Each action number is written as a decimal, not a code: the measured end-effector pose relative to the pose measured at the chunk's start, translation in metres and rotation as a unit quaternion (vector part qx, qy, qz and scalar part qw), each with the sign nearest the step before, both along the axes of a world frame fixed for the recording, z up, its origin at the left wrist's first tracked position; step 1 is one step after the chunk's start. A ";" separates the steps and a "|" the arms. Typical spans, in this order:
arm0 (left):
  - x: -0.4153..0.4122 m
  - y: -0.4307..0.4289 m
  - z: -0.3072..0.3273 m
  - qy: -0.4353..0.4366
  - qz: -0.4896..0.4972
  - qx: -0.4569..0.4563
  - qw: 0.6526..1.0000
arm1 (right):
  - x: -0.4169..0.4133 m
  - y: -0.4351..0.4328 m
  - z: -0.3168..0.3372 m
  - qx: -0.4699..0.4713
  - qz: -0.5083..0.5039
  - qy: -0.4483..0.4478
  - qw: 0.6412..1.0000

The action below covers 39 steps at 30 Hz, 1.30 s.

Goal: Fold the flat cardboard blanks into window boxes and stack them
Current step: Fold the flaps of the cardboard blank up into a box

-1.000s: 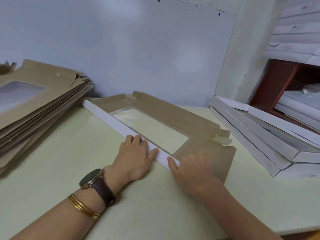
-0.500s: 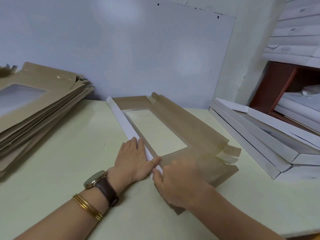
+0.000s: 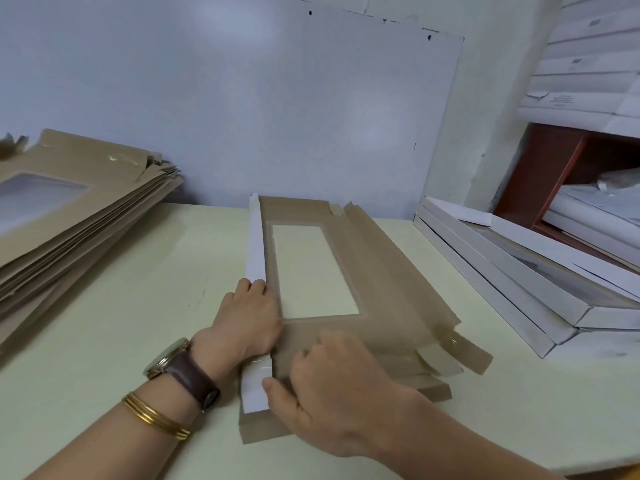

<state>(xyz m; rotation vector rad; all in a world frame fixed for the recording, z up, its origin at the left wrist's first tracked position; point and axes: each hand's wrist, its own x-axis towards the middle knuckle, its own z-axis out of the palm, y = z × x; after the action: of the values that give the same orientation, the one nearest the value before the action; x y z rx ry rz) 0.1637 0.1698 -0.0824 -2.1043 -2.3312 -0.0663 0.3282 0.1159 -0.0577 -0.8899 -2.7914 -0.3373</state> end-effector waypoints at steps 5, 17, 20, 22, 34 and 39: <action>-0.018 0.003 -0.003 0.020 -0.017 -0.008 1.000 | 0.012 0.050 0.015 -0.188 -0.041 0.057 0.980; -0.082 0.008 0.000 -0.006 -0.038 -0.028 0.999 | 0.062 0.156 0.017 -0.253 -0.153 -0.104 0.950; -0.090 0.014 -0.001 0.042 -0.029 -0.006 0.999 | 0.066 0.158 0.013 -0.274 -0.151 -0.107 0.944; -0.094 0.018 0.001 0.076 -0.021 0.022 0.997 | 0.068 0.158 0.009 -0.284 -0.157 -0.096 0.941; -0.060 0.029 0.002 0.069 0.024 0.048 0.996 | 0.035 0.129 -0.021 -0.178 -0.247 -0.099 0.947; -0.019 0.023 0.020 -0.066 -0.057 -0.078 0.993 | 0.004 0.123 -0.023 -0.140 -0.322 -0.117 0.929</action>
<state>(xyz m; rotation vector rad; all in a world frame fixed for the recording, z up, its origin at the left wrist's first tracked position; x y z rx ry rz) 0.1450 0.1930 -0.0624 -2.3745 -2.3576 -0.0241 0.3321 0.2386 -0.0810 -1.9549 -2.7050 -0.1348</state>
